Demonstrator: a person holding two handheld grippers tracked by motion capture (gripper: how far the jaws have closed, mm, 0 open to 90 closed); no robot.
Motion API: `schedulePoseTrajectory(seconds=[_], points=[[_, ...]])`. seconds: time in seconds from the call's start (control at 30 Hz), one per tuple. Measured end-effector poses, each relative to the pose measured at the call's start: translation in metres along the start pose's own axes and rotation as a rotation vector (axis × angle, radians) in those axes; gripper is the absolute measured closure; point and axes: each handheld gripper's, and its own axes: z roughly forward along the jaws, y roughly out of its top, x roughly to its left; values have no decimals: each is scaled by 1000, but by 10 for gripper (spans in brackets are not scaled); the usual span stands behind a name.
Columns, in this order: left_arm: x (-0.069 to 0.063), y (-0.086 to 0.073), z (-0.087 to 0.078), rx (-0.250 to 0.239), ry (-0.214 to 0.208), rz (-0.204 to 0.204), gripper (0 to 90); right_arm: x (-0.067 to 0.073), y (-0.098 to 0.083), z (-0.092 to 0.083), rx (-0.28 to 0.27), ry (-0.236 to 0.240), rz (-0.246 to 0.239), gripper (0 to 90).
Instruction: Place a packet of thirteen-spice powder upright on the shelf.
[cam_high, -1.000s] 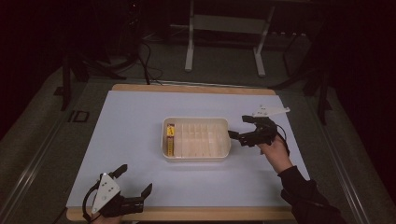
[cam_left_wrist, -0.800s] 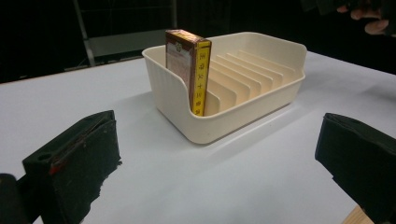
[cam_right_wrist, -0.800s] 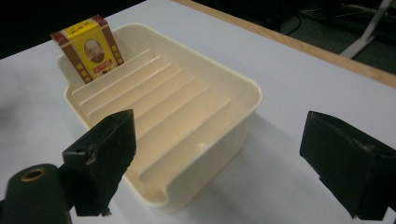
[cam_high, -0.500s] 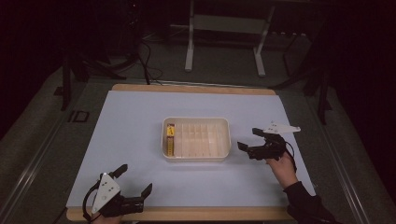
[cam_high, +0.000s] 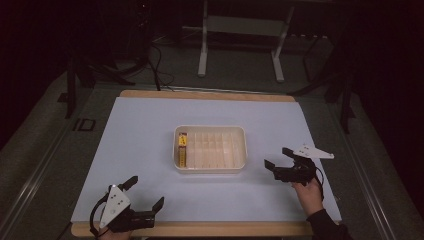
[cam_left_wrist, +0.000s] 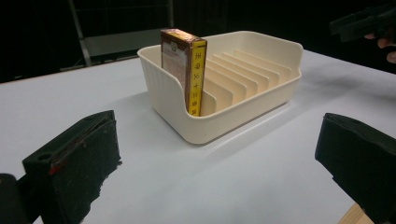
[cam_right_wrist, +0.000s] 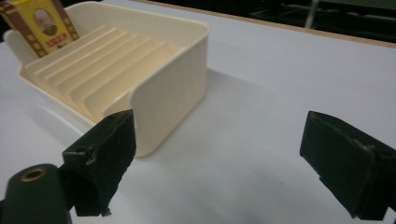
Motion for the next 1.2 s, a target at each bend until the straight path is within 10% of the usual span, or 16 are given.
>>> schedulePoseTrajectory(seconds=[1.2], points=[[-4, 0, 2, 28, -20, 16, 0, -1, -20, -21, -19, -98, -10, 107]])
